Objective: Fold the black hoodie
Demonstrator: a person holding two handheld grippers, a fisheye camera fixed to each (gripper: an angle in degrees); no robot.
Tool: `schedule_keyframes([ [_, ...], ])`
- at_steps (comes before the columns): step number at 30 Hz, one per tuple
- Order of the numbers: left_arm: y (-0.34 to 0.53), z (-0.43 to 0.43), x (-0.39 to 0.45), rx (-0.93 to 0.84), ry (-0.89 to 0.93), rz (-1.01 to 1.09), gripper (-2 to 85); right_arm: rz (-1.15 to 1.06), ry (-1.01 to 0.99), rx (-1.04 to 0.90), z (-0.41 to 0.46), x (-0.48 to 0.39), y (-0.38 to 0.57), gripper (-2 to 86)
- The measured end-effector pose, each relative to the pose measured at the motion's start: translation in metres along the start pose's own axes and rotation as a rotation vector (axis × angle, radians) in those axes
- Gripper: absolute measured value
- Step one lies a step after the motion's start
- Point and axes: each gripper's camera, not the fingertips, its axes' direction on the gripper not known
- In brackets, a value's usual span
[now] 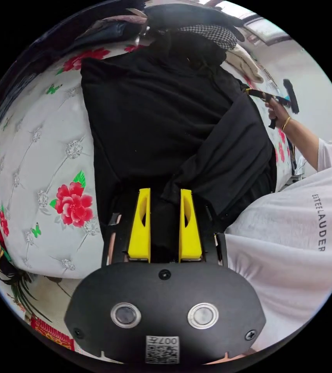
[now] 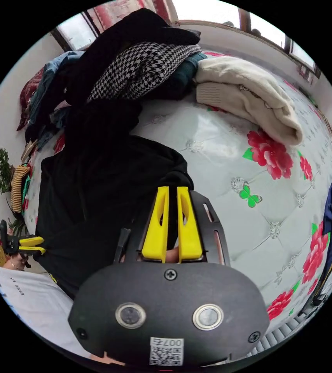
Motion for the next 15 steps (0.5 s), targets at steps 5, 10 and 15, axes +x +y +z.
schedule_keyframes([
  [5,-0.011,-0.049,-0.022,0.188,-0.003,-0.03,7.8,-0.122,-0.058,0.171,-0.073,0.019,0.02,1.2],
  [10,-0.078,-0.039,-0.029,0.24,0.052,0.054,8.0,-0.319,-0.13,0.213,-0.065,-0.002,-0.034,4.4],
  [15,-0.122,-0.025,-0.003,0.242,0.135,0.153,8.7,-0.392,-0.16,-0.011,0.014,-0.019,-0.08,3.9],
])
